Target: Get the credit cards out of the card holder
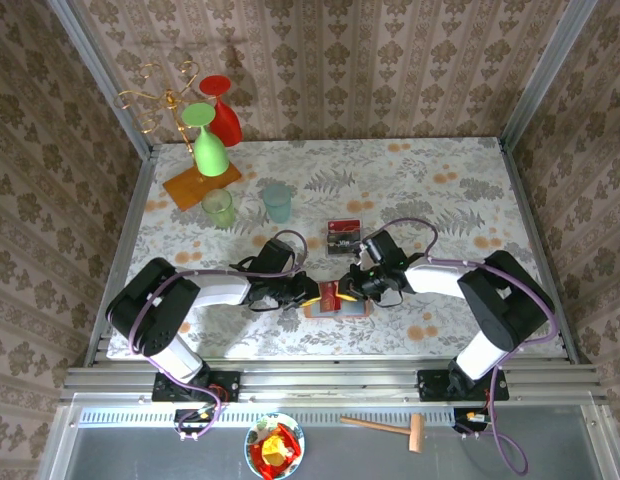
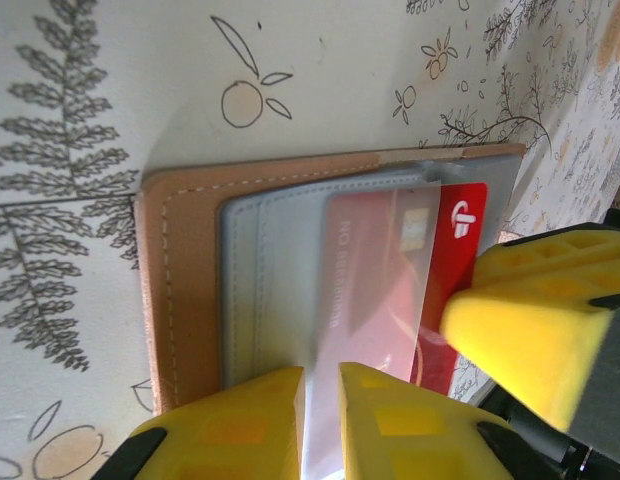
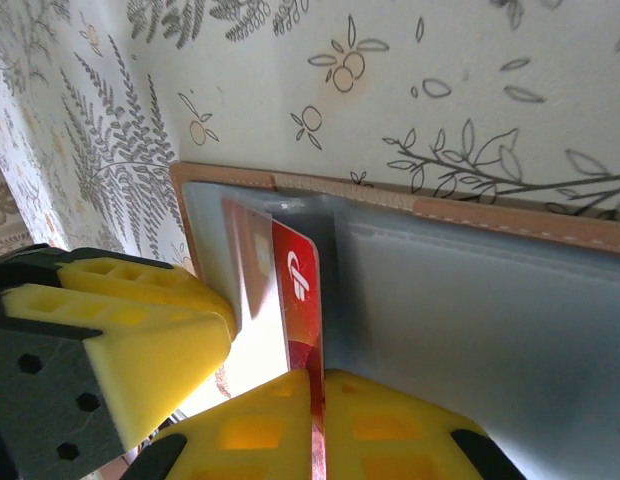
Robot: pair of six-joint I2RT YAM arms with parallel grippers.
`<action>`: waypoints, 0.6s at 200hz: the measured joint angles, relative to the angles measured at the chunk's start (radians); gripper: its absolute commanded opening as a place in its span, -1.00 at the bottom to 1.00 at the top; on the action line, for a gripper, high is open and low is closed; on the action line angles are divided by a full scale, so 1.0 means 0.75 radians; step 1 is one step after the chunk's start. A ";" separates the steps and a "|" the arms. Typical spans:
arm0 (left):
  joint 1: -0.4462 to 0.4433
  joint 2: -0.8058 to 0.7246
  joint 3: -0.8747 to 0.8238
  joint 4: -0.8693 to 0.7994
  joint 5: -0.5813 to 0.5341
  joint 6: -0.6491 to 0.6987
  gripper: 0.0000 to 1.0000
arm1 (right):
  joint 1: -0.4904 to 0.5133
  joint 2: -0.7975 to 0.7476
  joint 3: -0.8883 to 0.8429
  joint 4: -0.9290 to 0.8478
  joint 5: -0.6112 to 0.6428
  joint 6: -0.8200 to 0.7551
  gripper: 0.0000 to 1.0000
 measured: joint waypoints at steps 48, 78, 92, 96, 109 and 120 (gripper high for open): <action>0.001 0.000 0.000 -0.002 -0.002 0.000 -0.63 | -0.047 -0.082 -0.001 -0.121 0.025 -0.072 -0.78; 0.000 -0.006 -0.001 -0.010 -0.002 0.000 -0.63 | -0.052 -0.122 0.003 -0.214 0.071 -0.123 -0.79; 0.000 -0.010 -0.003 -0.019 -0.002 0.000 -0.63 | -0.052 -0.134 0.011 -0.254 0.086 -0.147 -0.80; 0.001 -0.011 -0.003 -0.020 -0.002 0.000 -0.63 | -0.053 -0.137 0.014 -0.263 0.090 -0.153 -0.79; 0.000 -0.012 -0.004 -0.021 -0.002 0.000 -0.63 | -0.053 -0.148 0.023 -0.293 0.106 -0.168 -0.80; 0.001 -0.015 -0.008 -0.020 -0.002 0.000 -0.63 | -0.053 -0.157 0.032 -0.317 0.117 -0.182 -0.80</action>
